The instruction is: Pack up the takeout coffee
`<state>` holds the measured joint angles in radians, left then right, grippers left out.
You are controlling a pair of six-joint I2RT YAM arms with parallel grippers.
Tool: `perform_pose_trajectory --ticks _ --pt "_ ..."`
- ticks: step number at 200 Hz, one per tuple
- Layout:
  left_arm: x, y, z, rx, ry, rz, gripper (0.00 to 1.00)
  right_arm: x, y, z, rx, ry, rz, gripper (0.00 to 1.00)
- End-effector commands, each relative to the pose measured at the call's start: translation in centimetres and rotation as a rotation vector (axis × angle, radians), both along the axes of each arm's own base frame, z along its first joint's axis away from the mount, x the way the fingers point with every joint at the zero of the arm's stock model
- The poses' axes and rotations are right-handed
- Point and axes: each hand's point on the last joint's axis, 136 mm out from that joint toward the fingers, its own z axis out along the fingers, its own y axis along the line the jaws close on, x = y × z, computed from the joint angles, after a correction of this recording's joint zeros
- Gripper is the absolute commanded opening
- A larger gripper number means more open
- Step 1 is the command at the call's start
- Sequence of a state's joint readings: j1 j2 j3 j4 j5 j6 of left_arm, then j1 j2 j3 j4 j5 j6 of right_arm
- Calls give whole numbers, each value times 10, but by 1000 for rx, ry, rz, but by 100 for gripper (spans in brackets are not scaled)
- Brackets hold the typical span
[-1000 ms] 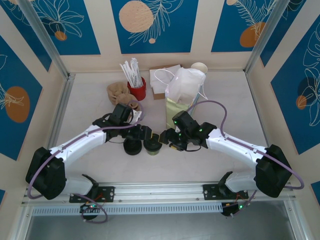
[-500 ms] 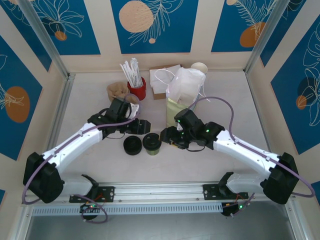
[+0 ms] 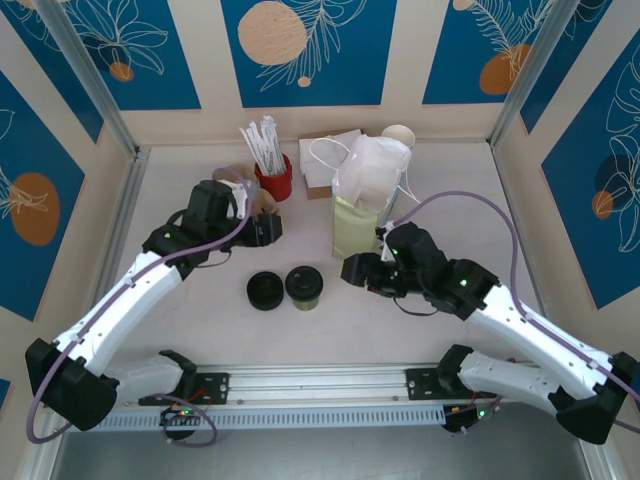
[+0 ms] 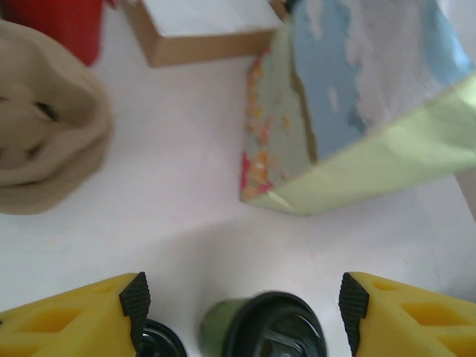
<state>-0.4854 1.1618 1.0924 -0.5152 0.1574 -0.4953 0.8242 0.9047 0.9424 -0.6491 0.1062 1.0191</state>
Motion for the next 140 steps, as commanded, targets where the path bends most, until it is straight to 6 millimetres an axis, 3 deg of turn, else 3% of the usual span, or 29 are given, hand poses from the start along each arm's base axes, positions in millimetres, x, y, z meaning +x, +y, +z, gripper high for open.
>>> perform_pose_trajectory --ticks 1,82,140 --pt "24 30 4 -11 -17 184 70 4 -19 8 -30 -80 -39 55" --pt "80 75 -49 -163 98 447 72 4 -53 15 6 -125 -94 55" --pt "104 90 -77 -192 165 518 68 -2 -71 9 32 -114 -136 55"
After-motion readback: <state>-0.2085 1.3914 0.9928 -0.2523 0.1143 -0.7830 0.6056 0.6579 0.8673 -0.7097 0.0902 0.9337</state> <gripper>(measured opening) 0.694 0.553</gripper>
